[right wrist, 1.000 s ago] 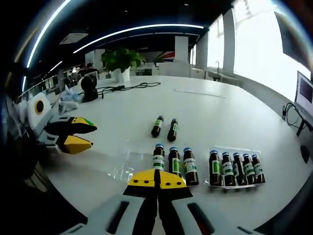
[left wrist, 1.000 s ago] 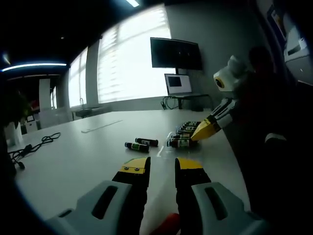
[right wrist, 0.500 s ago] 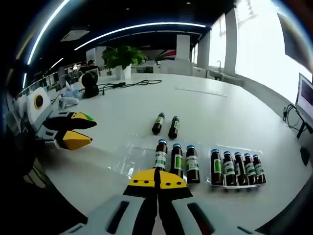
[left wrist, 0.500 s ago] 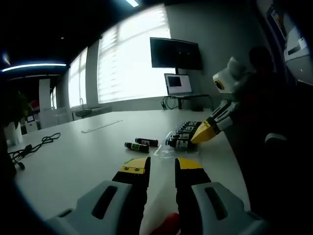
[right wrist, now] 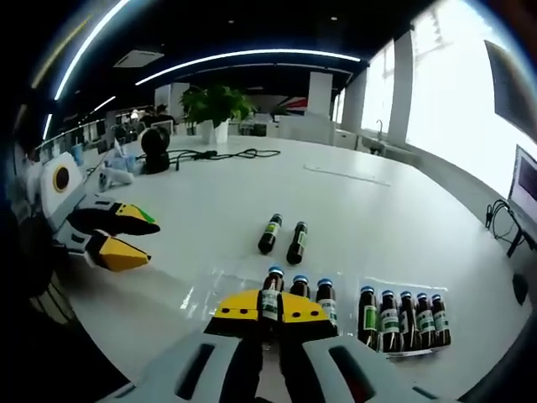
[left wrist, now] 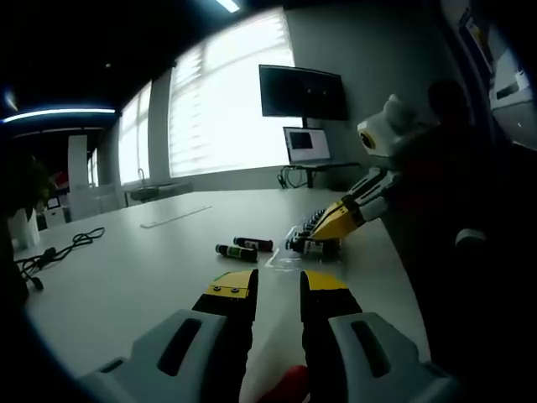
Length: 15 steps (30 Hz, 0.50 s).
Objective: Grip medicine bottles put into box
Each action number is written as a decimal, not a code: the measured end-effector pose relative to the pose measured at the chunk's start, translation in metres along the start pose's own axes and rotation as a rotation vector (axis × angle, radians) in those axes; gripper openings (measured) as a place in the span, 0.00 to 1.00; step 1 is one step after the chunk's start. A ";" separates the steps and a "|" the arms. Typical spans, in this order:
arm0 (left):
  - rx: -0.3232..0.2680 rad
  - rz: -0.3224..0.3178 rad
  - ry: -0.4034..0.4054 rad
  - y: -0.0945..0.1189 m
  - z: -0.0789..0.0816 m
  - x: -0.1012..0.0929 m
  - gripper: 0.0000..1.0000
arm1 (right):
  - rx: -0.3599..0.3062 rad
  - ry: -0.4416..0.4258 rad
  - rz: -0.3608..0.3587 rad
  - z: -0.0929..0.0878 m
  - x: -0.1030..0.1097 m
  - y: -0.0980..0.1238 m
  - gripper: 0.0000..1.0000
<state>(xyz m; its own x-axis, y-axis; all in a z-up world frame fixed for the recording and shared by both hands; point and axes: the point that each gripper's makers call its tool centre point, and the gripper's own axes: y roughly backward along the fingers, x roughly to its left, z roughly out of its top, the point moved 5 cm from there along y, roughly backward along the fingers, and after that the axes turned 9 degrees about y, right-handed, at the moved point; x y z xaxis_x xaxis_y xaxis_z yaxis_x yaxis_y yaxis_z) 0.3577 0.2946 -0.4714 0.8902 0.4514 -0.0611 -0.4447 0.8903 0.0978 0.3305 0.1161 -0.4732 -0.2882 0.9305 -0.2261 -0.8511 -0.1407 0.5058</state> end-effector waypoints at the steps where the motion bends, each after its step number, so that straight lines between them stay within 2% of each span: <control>1: 0.000 0.000 0.000 0.000 0.000 0.000 0.14 | 0.007 0.005 0.003 0.000 0.000 -0.002 0.03; 6: 0.002 -0.001 -0.001 0.000 0.000 0.000 0.14 | 0.043 0.032 0.016 -0.001 -0.003 -0.009 0.03; 15: 0.001 0.000 -0.001 0.000 0.000 0.000 0.14 | 0.047 0.023 0.044 -0.001 -0.002 -0.012 0.03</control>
<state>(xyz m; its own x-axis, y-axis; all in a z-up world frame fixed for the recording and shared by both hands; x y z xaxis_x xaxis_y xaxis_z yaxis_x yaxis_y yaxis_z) 0.3579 0.2942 -0.4713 0.8902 0.4517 -0.0603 -0.4449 0.8901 0.0987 0.3407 0.1158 -0.4799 -0.3352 0.9158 -0.2213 -0.8158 -0.1647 0.5544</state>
